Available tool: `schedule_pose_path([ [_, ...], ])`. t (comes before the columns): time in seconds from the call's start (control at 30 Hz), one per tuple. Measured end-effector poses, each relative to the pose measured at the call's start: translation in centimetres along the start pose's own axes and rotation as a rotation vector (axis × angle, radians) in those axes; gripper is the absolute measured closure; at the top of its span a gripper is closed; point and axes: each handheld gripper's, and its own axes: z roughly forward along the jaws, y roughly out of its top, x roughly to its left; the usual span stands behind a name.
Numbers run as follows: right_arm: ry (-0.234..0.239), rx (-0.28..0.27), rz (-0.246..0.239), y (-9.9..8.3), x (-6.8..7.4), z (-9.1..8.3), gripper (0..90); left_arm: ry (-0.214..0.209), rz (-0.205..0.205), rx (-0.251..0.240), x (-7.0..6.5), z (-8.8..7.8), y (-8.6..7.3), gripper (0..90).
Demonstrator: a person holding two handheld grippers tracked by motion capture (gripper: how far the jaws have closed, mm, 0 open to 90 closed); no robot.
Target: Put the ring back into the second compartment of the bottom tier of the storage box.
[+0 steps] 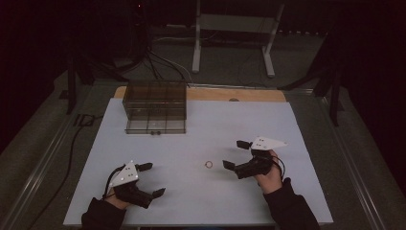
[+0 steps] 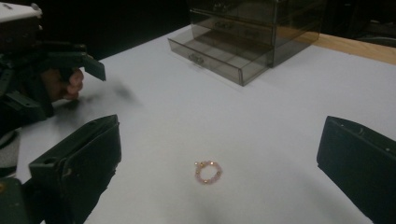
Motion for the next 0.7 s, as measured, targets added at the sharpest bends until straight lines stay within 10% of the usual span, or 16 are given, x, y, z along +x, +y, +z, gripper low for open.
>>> schedule_pose_path([
  [0.7, 0.008, 0.110, 0.000, -0.3, -0.4, 4.8, 0.0, -0.006, -0.002, -0.007, -0.1, 0.0, 0.0, 0.6],
])
